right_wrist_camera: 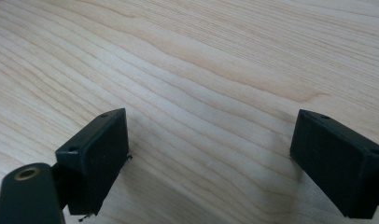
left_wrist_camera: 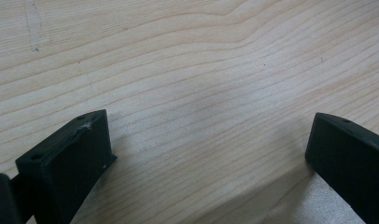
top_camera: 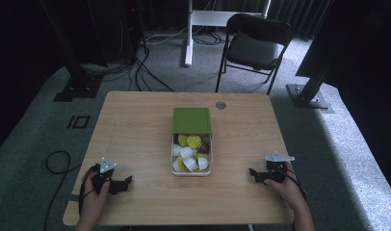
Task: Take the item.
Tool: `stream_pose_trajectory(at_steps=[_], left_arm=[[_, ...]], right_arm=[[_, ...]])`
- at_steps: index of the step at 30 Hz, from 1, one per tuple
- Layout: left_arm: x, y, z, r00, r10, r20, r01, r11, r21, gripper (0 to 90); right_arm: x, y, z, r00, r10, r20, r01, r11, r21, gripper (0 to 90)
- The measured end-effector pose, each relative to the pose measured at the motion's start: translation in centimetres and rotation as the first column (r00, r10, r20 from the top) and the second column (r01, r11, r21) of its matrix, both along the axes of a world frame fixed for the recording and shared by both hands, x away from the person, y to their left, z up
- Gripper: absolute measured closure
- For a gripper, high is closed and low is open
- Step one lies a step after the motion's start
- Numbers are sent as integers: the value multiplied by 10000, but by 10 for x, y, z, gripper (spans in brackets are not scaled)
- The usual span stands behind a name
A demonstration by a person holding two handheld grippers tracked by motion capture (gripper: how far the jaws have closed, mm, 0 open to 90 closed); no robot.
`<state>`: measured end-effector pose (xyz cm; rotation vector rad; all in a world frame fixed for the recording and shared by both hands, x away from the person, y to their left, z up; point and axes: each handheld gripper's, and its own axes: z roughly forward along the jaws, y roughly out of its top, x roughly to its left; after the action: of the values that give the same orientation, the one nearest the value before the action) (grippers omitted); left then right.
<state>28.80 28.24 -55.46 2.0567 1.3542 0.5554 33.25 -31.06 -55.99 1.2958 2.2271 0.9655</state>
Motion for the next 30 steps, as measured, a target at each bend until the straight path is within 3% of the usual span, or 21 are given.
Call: stream_pose_trajectory(at_steps=[17,30], left_arm=[[0,0,0,10000,1,-6,-1,10000,7,14],[0,0,0,10000,4,-4,-4,10000,2,13]], right_arm=[[0,0,0,10000,-5,10,5,10000,5,113],[3,4,2,9993,-366,73,366,9993,40,137]])
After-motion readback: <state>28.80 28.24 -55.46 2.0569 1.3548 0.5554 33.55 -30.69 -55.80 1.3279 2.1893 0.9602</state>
